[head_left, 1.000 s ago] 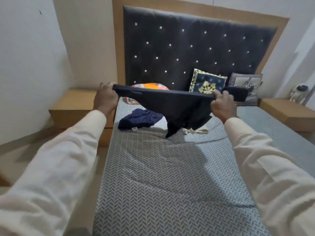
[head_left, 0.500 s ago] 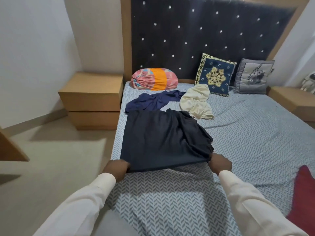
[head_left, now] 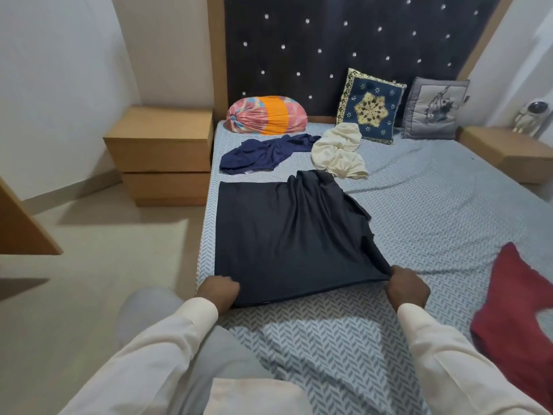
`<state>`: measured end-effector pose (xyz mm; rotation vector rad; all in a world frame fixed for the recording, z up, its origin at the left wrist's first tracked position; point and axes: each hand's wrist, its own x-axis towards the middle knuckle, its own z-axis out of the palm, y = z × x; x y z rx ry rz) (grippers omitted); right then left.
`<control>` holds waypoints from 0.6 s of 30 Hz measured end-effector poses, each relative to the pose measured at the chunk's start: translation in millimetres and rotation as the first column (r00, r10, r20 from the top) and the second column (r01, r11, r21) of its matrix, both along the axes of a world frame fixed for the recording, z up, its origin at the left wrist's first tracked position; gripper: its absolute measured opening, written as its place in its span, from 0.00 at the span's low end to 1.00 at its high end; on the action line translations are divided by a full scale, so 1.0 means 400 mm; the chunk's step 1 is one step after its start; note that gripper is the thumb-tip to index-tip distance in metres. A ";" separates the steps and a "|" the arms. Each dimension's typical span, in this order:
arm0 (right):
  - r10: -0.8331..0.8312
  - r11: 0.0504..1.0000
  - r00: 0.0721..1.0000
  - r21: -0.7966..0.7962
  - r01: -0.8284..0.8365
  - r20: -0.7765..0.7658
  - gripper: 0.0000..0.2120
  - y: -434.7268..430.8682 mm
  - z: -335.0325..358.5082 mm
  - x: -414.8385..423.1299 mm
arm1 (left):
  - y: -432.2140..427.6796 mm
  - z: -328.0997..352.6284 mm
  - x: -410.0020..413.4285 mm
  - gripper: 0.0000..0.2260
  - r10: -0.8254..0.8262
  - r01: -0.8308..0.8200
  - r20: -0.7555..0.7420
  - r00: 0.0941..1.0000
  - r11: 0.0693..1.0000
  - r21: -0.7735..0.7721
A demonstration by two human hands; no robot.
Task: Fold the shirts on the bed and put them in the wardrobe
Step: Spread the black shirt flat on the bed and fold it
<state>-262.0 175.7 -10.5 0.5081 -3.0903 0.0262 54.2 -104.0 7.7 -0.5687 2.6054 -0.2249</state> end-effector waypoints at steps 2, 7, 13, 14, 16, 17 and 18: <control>0.005 0.999 1.000 -0.040 -0.006 -0.018 0.09 0.038 -0.014 0.024 | 0.009 -0.001 0.013 0.13 -0.034 0.034 0.022 0.999 0.999 -0.003; 0.018 0.996 0.998 -0.088 -0.023 -0.059 0.12 0.128 -0.042 0.093 | 0.036 0.012 0.025 0.13 -0.065 0.059 0.121 0.990 0.997 0.050; -0.078 0.995 0.902 0.093 0.042 0.425 0.22 0.167 -0.055 0.128 | 0.067 0.032 0.007 0.19 0.051 -0.140 0.337 0.940 0.960 0.244; -0.096 0.995 0.837 0.083 0.061 0.539 0.28 0.163 -0.045 0.119 | 0.062 0.032 0.000 0.20 0.061 -0.176 0.384 0.921 0.946 0.273; -0.101 0.987 0.775 -0.038 0.159 0.624 0.36 0.153 -0.026 0.086 | 0.055 0.031 -0.016 0.19 0.073 -0.208 0.397 0.915 0.928 0.309; -0.098 0.967 0.786 -0.128 0.220 0.611 0.38 0.146 -0.021 0.068 | 0.051 0.028 -0.025 0.16 0.096 -0.219 0.341 0.935 0.914 0.341; -0.099 0.937 0.819 -0.224 0.268 0.566 0.38 0.138 -0.022 0.050 | 0.046 0.024 -0.035 0.12 0.145 -0.239 0.254 0.956 0.889 0.390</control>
